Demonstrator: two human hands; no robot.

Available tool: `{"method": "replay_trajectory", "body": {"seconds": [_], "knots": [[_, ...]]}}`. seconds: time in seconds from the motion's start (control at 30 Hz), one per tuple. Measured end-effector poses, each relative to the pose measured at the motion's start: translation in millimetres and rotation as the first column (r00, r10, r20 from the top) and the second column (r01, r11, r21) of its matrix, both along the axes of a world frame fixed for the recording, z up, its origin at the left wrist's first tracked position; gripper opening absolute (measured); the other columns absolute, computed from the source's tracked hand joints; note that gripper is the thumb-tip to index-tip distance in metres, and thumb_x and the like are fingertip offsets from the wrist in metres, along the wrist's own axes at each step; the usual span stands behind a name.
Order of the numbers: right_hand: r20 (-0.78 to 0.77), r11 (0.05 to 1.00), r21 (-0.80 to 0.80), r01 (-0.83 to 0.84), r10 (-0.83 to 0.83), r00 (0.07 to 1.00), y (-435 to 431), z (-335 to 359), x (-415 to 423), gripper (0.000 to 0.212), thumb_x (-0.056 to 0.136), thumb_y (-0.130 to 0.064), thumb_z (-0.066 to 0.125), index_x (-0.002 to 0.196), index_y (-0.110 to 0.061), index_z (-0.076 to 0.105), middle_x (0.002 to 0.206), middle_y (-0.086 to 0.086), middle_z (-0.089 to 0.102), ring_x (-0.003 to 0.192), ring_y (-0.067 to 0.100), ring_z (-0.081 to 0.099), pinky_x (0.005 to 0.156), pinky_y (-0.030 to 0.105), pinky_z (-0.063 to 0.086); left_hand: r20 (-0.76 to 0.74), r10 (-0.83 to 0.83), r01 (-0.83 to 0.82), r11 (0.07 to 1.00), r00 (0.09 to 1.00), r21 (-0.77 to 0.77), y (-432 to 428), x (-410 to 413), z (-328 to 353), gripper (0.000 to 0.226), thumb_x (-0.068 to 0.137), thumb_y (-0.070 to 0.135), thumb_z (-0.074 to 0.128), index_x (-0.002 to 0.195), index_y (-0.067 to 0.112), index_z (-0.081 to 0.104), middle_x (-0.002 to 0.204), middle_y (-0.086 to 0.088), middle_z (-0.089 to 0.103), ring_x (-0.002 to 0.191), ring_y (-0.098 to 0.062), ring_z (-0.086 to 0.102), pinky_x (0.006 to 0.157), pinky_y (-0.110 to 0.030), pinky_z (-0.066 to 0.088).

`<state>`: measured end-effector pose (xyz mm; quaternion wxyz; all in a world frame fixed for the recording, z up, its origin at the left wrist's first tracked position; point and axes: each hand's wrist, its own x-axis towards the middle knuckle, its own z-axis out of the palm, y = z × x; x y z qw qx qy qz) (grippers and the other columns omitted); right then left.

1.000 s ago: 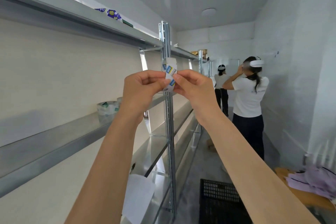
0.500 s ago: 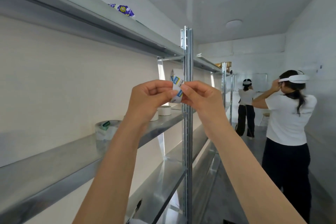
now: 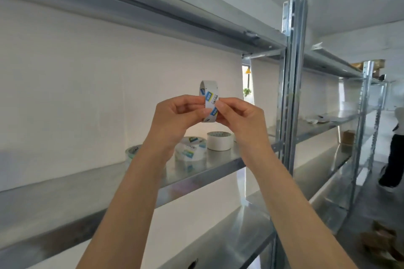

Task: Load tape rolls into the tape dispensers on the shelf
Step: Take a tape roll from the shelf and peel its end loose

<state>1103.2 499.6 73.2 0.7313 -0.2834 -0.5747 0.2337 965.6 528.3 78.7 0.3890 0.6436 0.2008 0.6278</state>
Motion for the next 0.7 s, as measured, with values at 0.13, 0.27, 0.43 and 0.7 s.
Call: {"method": "replay_trajectory", "body": {"seconds": [0.13,0.27,0.43,0.7], "knots": [[0.063,0.989,-0.016,-0.150,0.151,0.987,45,2,18,0.010,0.087,-0.001,0.062,0.092,0.000,0.071,0.082,0.012,0.071,0.073,0.019,0.069,0.071,0.026,0.058,0.056,0.143,-0.142,0.990,0.988,-0.023,23,13,-4,0.018,0.074,-0.005,0.072,0.089,0.004,0.070,0.086,-0.016,0.074,0.080,-0.025,0.070,0.077,-0.030,0.057],[0.056,0.965,-0.048,-0.257,0.260,0.964,72,-2,25,0.011,0.086,-0.001,0.063,0.092,0.001,0.071,0.083,0.012,0.072,0.072,0.017,0.069,0.071,0.026,0.058,0.038,0.274,-0.272,0.961,0.961,-0.050,34,21,-8,0.021,0.075,-0.006,0.071,0.095,-0.002,0.069,0.092,-0.022,0.072,0.084,-0.030,0.069,0.078,-0.030,0.057],[0.081,0.935,-0.069,-0.347,0.351,0.933,90,-11,24,0.012,0.086,-0.003,0.064,0.084,-0.010,0.073,0.079,0.006,0.074,0.072,0.018,0.070,0.073,0.029,0.058,0.052,0.379,-0.375,0.925,0.924,-0.068,38,22,-17,0.023,0.075,-0.008,0.070,0.098,-0.006,0.067,0.095,-0.023,0.071,0.086,-0.031,0.068,0.077,-0.030,0.058],[0.067,0.912,-0.090,-0.400,0.406,0.911,100,-21,21,0.011,0.087,-0.006,0.063,0.088,-0.010,0.073,0.085,0.010,0.074,0.078,0.022,0.071,0.078,0.031,0.058,0.030,0.425,-0.423,0.904,0.905,-0.054,39,21,-25,0.020,0.075,-0.008,0.069,0.094,-0.002,0.069,0.092,-0.016,0.073,0.080,-0.024,0.070,0.072,-0.026,0.056]]}}
